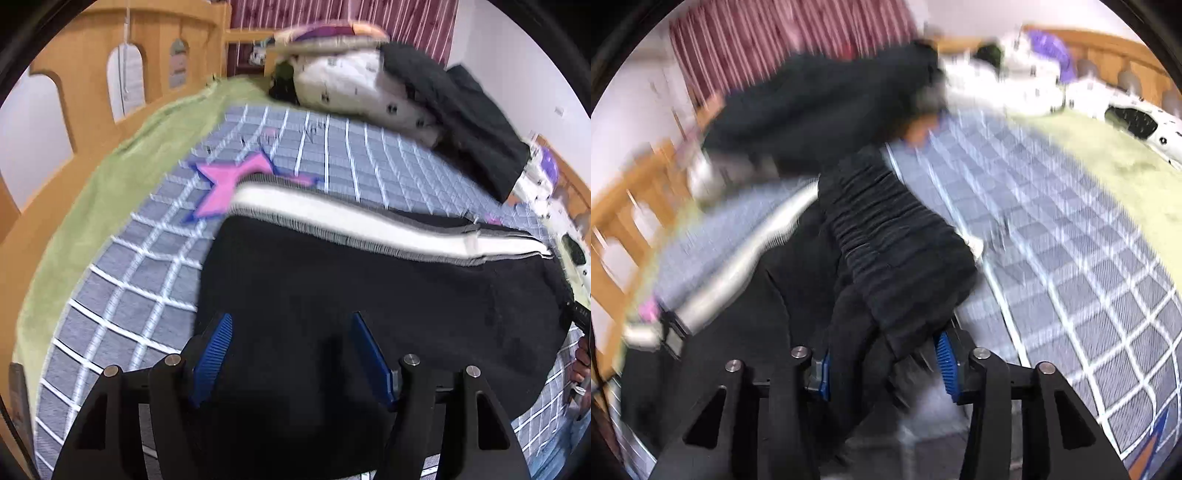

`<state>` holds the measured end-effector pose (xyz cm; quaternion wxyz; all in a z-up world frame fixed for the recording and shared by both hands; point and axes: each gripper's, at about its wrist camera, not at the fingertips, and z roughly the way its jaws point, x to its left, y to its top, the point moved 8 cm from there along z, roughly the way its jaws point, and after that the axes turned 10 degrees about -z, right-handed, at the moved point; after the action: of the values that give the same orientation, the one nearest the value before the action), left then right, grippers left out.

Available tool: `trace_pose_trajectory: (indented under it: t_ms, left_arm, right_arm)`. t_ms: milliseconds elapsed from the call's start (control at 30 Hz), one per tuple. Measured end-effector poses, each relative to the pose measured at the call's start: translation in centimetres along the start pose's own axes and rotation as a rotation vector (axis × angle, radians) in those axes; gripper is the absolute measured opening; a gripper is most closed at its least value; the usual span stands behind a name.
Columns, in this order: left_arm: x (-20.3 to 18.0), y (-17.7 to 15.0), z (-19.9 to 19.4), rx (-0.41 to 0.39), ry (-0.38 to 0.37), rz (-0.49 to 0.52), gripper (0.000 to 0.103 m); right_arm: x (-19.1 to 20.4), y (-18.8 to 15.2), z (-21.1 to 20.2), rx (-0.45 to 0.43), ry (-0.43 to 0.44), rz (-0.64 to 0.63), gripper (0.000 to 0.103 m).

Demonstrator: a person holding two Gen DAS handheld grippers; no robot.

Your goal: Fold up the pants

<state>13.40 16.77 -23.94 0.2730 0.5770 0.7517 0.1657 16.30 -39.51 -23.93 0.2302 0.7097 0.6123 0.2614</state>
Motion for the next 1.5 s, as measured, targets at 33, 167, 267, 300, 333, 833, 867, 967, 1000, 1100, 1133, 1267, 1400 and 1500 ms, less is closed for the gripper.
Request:
trace_pose_trajectory:
  t_ms: [33,167,267,300,333,833,867,967,1000,1100,1133,1267,1400,1500]
  left_arm:
    - [0.1,-0.5,1.0,0.029,0.035,0.010,0.066]
    - [0.2,-1.2,1.2,0.018,0.051,0.013,0.066]
    - [0.8,-1.4,-0.2,-0.003,0.020,-0.027,0.066]
    - [1.2,-1.5,-0.7,-0.012,0.017,-0.039,0.066]
    - [1.9,-1.6,-1.4,-0.025,0.018,-0.054,0.066]
    - [6.9,-4.7,-1.1,0.014,-0.131,-0.224,0.065]
    - [6.8,-4.8,-1.0,0.014,-0.139,-0.231,0.065]
    - [6.2,-4.7,-0.7,0.018,-0.148,-0.228,0.052]
    - [6.1,-4.6,-0.8,0.009,-0.135,-0.216,0.043]
    - [6.2,-4.1,-1.8,-0.021,-0.110,-0.215,0.025]
    - [6.2,-3.9,-2.1,-0.025,-0.117,-0.224,0.023]
    - [5.2,-2.9,-3.6,-0.058,-0.084,-0.196,0.021]
    - [2.6,-1.3,-5.9,-0.126,-0.062,-0.140,0.017]
    - [-0.9,0.1,-8.2,-0.191,-0.065,-0.088,0.016]
  right_arm:
    - [-0.1,-0.9,0.7,0.051,-0.002,-0.007,0.047]
    - [-0.1,-0.8,-2.2,0.043,-0.069,-0.093,0.053]
    - [0.7,-0.7,-4.9,0.027,-0.127,-0.173,0.053]
    - [1.1,-0.7,-5.7,0.019,-0.140,-0.194,0.053]
    - [1.4,-0.6,-6.6,0.004,-0.160,-0.215,0.053]
    - [11.5,-3.2,-9.0,-0.058,-0.082,-0.295,0.054]
    - [11.9,-3.4,-9.2,-0.070,-0.083,-0.295,0.054]
    - [12.8,-4.0,-9.2,-0.050,-0.012,-0.260,0.053]
    - [13.0,-4.2,-9.0,-0.044,0.011,-0.249,0.049]
    - [13.4,-4.4,-8.5,-0.050,0.034,-0.231,0.046]
    - [13.6,-4.5,-8.2,-0.051,0.039,-0.230,0.046]
    - [13.3,-4.4,-7.2,-0.072,0.019,-0.235,0.046]
    - [12.6,-4.7,-6.2,-0.073,0.006,-0.266,0.046]
    - [12.1,-4.9,-6.0,-0.075,0.004,-0.274,0.046]
